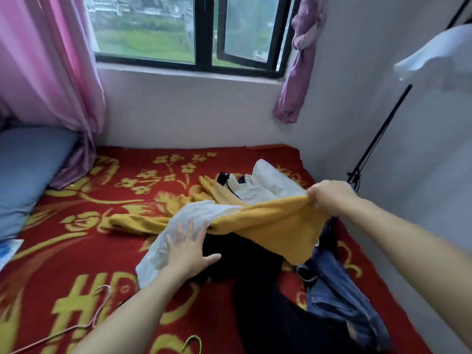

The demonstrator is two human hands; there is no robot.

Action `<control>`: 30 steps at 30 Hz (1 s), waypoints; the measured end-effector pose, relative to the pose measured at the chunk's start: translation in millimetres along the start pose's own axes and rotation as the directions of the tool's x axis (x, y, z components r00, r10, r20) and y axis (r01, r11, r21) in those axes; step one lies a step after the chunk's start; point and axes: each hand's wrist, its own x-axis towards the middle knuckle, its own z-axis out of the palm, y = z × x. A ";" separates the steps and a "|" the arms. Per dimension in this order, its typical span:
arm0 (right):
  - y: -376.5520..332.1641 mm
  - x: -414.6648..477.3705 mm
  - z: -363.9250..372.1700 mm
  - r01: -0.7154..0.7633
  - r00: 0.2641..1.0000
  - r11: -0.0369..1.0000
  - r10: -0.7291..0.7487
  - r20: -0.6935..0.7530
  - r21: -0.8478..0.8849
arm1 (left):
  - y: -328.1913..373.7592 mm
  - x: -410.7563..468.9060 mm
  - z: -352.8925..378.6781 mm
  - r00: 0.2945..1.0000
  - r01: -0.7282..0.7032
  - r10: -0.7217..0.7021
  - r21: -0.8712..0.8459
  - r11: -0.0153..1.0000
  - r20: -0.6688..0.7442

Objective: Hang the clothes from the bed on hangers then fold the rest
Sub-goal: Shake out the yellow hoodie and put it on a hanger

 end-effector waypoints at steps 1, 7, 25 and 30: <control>8.3 -8.5 -26.6 -0.021 0.998 1.000 0.021 -0.062 0.009 | 7.1 -5.6 -20.8 0.999 -0.017 0.017 0.001 1.000 -0.029; 42.2 -75.2 -167.0 -0.085 0.814 0.970 0.198 -0.546 0.226 | 41.0 -44.1 -122.4 0.974 -0.142 0.131 -0.046 0.989 -0.186; 12.3 -184.1 -360.6 0.320 0.652 0.320 0.608 -0.452 0.892 | 100.9 -160.7 -270.0 0.795 -0.564 0.430 -0.783 0.263 -0.428; 23.5 -178.6 -326.6 0.163 0.752 0.221 0.603 -0.266 0.962 | 51.4 -151.9 -293.6 0.868 -0.493 0.327 -0.720 0.488 -0.373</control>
